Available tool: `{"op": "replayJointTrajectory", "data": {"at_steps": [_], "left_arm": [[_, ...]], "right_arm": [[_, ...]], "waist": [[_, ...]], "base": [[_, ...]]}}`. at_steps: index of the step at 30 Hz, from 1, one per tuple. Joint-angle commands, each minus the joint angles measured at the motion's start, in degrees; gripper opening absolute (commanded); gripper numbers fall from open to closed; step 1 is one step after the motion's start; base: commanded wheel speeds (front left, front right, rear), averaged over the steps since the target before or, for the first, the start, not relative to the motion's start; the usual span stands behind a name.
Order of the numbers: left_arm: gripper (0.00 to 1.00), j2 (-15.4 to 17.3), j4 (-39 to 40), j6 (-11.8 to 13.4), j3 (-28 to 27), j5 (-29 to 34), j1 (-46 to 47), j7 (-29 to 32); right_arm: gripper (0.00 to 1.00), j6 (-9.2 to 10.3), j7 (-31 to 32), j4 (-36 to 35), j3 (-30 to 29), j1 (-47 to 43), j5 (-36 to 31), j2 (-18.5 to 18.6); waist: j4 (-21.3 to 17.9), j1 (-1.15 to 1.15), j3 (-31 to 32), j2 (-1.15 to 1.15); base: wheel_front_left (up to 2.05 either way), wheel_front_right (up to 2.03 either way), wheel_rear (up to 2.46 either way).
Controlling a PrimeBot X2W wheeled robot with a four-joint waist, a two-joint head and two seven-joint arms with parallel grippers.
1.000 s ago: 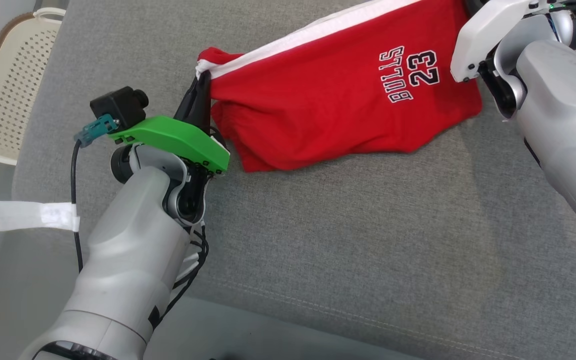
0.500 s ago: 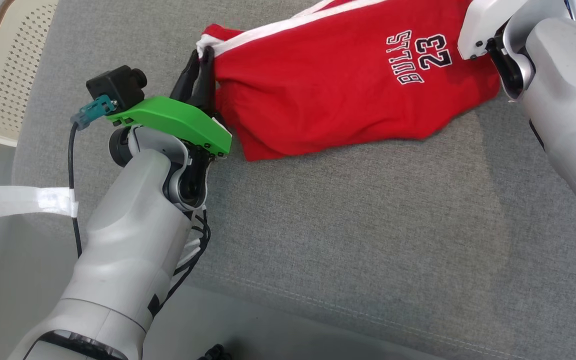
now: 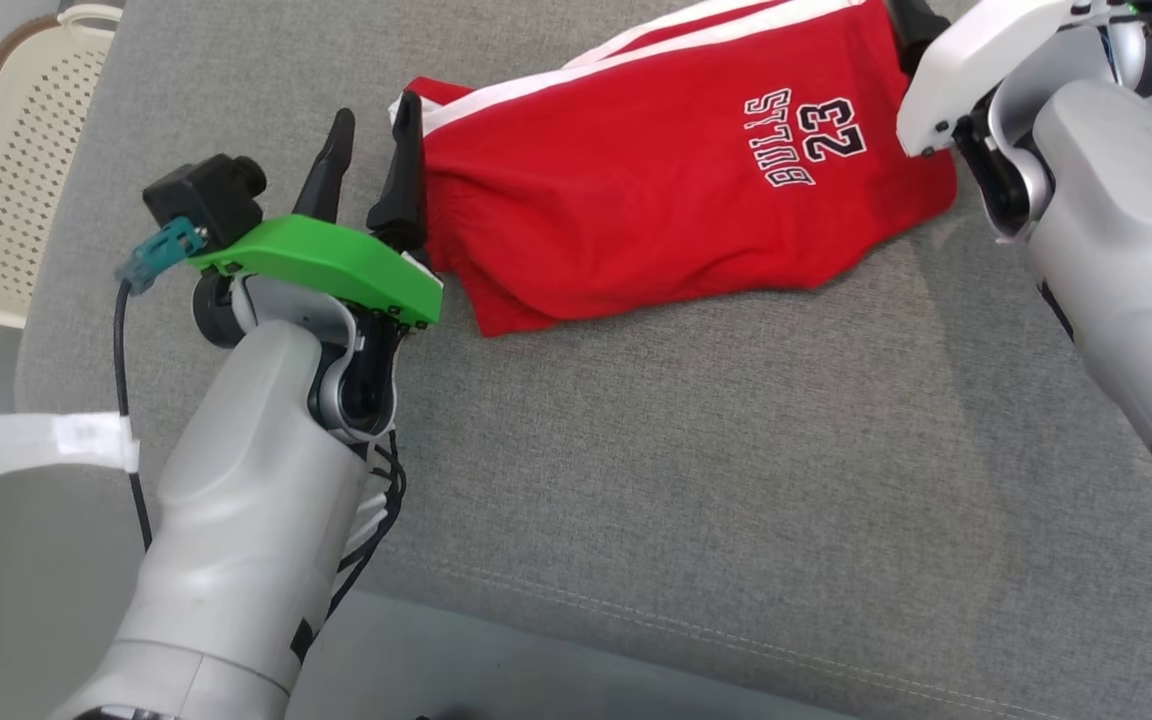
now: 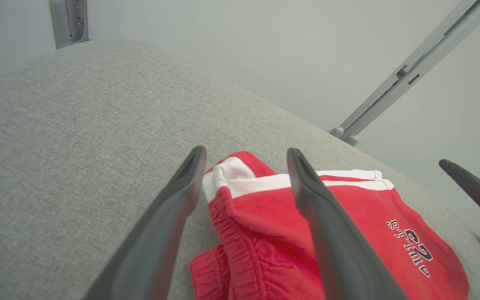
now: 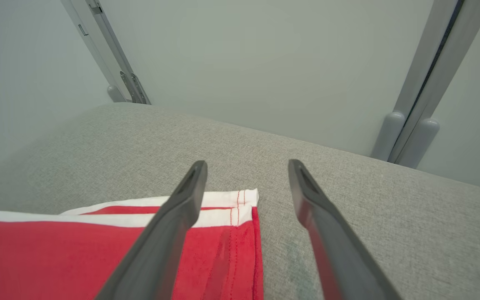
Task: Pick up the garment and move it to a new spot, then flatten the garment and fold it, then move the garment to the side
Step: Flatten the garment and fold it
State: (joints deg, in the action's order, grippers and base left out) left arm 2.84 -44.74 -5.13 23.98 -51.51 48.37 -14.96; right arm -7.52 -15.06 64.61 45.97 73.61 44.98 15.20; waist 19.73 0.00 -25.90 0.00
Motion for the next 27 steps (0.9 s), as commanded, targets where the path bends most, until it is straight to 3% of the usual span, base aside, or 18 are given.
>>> {"op": "replayJointTrajectory", "data": {"at_steps": [1, 6, 14, 27], "left_arm": [[1.00, 0.18, 1.77, -0.31, -1.84, 2.45, -1.99, -0.20], [1.00, 0.17, 9.44, 0.42, -8.19, 12.06, -7.74, -0.20], [1.00, 0.18, 20.54, 1.33, -15.07, 21.95, -15.77, -0.20], [1.00, 0.15, 32.79, 3.63, -16.83, 29.47, -27.11, -0.21]], "right_arm": [[1.00, 0.06, -0.23, -1.25, -0.65, -2.22, -0.38, 0.48], [1.00, 0.06, -0.22, -3.71, -2.13, -7.10, -0.25, 1.09], [1.00, 0.06, -0.22, -5.52, -2.26, -12.28, -0.86, 1.59], [1.00, 0.07, 0.34, -0.19, 0.19, -14.51, 3.88, 0.63]], "waist": [[-0.82, 0.00, 1.14, 0.00], [-1.91, 0.00, 3.14, 0.00], [-2.78, 0.00, 5.30, 0.00], [-0.59, 0.00, 6.67, 0.00]], "base": [[0.00, 0.00, 0.00], [0.00, 0.00, 0.00], [0.00, 0.00, 0.00], [0.00, 0.00, 0.00]]}}
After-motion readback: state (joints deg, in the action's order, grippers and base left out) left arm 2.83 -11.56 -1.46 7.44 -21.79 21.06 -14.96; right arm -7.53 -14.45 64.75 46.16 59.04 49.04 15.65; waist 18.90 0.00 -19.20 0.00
